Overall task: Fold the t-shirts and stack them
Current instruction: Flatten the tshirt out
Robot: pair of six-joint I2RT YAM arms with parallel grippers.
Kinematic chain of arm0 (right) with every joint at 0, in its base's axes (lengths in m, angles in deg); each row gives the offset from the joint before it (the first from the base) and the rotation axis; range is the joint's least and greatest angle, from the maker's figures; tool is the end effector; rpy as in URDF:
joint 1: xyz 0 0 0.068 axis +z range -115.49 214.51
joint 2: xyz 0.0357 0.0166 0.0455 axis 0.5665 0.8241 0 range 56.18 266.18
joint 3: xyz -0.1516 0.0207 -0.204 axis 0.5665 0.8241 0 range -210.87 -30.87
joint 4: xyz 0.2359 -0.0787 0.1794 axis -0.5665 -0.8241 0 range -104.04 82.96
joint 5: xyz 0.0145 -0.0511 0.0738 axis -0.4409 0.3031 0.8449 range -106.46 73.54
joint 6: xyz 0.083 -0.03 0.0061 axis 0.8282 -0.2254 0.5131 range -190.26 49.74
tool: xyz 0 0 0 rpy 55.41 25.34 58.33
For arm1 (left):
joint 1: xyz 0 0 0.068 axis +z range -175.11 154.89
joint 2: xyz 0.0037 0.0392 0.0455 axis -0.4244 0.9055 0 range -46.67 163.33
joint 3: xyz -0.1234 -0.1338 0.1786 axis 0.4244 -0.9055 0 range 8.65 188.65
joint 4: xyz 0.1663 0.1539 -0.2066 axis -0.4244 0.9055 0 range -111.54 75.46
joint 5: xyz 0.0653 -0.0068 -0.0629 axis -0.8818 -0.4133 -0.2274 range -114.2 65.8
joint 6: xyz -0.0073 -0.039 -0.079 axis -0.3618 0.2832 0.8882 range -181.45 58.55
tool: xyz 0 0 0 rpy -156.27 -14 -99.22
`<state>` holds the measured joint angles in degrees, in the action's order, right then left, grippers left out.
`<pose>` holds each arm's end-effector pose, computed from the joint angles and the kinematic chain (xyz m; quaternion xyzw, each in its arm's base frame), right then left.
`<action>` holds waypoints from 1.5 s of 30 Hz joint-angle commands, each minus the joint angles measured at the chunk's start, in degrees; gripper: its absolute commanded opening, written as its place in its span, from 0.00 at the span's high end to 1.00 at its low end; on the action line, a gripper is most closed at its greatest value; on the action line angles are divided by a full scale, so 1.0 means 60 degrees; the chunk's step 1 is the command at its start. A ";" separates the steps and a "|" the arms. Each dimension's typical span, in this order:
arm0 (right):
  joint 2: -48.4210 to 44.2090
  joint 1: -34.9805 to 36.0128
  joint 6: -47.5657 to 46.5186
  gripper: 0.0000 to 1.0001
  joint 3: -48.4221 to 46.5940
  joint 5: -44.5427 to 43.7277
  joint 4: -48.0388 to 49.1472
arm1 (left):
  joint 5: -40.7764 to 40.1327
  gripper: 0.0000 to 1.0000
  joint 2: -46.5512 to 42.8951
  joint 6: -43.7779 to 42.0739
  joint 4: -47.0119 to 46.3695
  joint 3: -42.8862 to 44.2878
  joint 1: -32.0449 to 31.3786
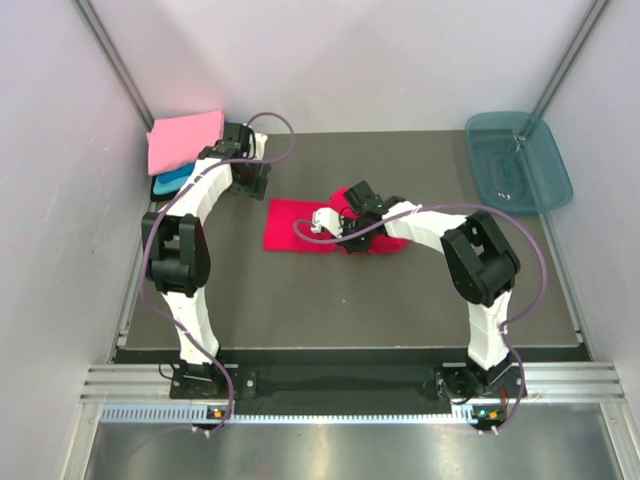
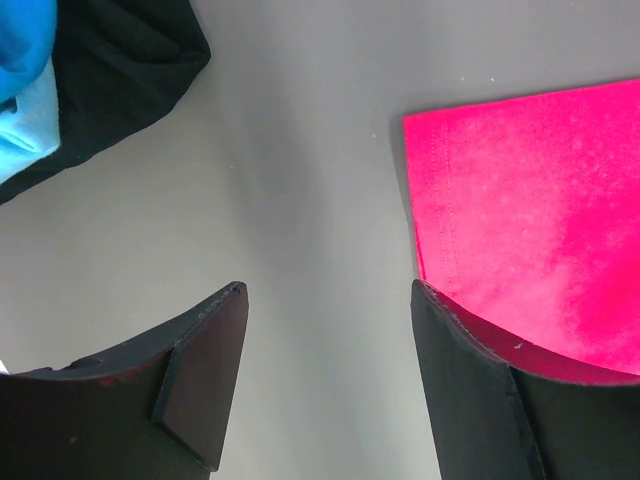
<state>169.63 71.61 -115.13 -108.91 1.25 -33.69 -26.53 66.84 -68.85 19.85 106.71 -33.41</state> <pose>0.3531 0.2970 0.0864 -0.6569 0.6995 0.1329 0.2481 0.4947 -0.0689 0.1908 0.1251 0.9500 0.0172 0.2855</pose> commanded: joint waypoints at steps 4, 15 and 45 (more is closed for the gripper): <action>-0.1383 0.0218 -0.0154 1.00 -0.0716 -0.0228 -0.0669 | 0.0066 0.29 -0.0286 -0.0056 -0.0101 0.0415 0.0035; -0.3744 0.0218 -0.0652 1.00 -0.5815 0.0389 -0.3161 | 0.0095 0.28 0.0109 -0.0129 -0.0233 0.0999 0.0210; -0.2003 -0.3650 0.1354 1.00 -0.2360 -0.1327 -0.0889 | 0.3963 0.30 -0.0727 -0.3059 0.1408 -0.1563 -0.1693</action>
<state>161.11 49.40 -108.61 -120.94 -7.95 -40.42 -4.76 62.58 -87.01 28.50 97.94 -44.03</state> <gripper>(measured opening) 0.022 0.692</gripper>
